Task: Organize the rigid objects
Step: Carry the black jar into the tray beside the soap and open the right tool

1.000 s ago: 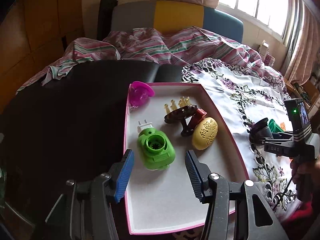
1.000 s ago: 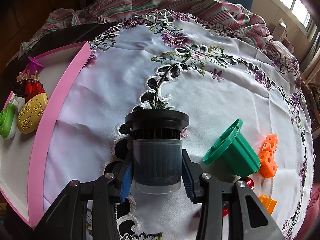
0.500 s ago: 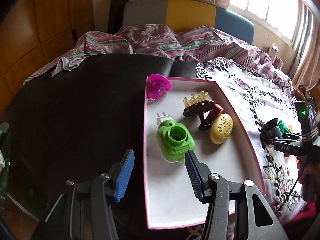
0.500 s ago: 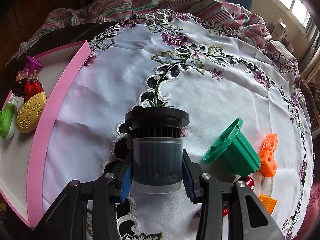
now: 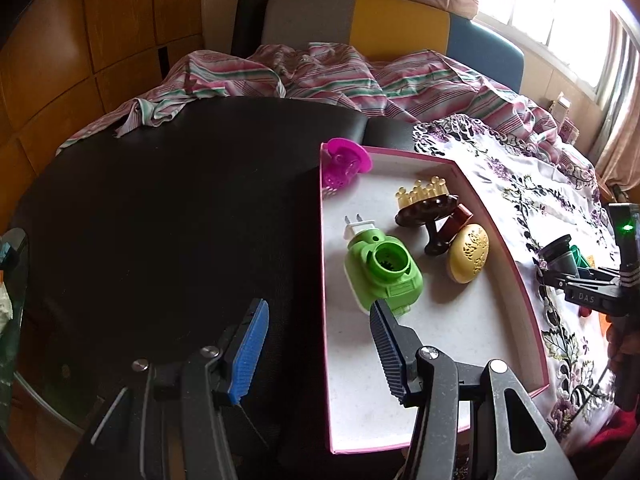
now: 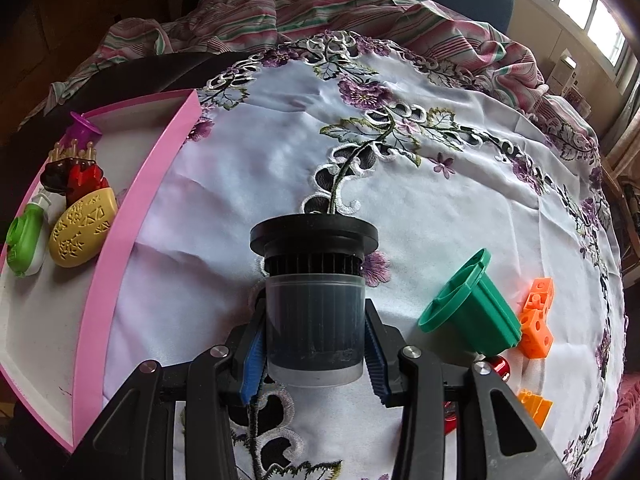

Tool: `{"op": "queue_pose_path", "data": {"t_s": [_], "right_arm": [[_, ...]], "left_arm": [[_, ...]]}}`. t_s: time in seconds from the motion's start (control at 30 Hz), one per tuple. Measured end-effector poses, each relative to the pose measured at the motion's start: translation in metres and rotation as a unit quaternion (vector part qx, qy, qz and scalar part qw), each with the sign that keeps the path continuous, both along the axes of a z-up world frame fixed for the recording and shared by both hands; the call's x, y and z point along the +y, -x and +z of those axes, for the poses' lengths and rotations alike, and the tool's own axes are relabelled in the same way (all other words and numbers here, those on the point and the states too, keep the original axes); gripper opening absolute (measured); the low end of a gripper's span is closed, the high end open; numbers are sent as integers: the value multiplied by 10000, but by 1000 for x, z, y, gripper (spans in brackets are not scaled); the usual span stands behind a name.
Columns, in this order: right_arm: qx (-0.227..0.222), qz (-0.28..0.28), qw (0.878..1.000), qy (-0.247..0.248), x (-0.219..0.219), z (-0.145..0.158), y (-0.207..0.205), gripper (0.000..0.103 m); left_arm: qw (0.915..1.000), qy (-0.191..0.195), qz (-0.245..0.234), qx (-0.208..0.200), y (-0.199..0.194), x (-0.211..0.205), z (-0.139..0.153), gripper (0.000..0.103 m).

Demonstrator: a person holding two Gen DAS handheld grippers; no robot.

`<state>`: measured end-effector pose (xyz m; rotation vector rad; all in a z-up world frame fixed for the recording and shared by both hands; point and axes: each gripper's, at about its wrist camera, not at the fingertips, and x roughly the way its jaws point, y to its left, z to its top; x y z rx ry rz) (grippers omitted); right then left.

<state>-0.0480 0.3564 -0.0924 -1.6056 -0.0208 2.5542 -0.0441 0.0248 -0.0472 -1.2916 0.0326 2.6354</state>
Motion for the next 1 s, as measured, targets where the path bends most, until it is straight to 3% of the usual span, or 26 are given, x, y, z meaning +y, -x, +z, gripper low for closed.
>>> {"op": "queue_pose_path", "data": {"t_s": [0.17,0.37,0.6,0.8,0.93,1.0], "right_arm": [[-146,27,9999,-58,-2,-8,1,42],[296,1,9992,279,-9,27,-7,42],[557,894,9916,748,-78,61,-8,42],[126,1733,9772,1224,-155,47,2,43],[-179,1924,9727,1282,-192,26,11,43],[-123,1920,9742,1177,-204,20,17,43]], "left_arm": [[10000,-5,41,-6,-1,-4,-1,54],[9999,-16,135,-22,1,-12,-2,54],[9997,-49,209,-67,1,-21,-4,54],[9996,-118,242,-57,1,-27,-4,54],[9994,-164,275,-103,3,-30,-6,54],[9994,-159,293,-121,3,-31,-7,54]]}}
